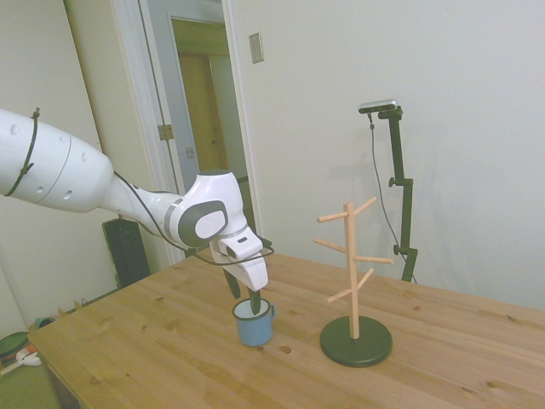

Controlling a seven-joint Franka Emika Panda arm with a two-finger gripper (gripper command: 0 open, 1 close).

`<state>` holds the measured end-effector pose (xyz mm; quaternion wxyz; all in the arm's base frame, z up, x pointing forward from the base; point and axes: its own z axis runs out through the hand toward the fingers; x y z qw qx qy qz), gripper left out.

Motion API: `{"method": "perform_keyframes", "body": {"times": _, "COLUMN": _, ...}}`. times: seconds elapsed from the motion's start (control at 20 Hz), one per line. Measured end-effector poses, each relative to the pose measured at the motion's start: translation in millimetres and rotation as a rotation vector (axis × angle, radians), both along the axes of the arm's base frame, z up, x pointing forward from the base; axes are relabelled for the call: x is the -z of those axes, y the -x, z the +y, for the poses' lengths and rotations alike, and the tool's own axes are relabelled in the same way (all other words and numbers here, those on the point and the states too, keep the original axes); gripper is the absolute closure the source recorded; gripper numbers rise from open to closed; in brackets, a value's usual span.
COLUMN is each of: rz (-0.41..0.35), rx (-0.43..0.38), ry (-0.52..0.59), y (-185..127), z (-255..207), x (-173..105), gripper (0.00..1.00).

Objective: Hang the mug

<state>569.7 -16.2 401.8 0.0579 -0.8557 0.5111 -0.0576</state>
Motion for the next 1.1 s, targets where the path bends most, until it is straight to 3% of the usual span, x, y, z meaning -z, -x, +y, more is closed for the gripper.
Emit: {"method": "perform_keyframes", "body": {"times": 1.1, "rz": 0.012, "rx": 0.009, "ry": 0.008, "y": 6, "z": -2, "x": 11, "gripper": 1.00}}
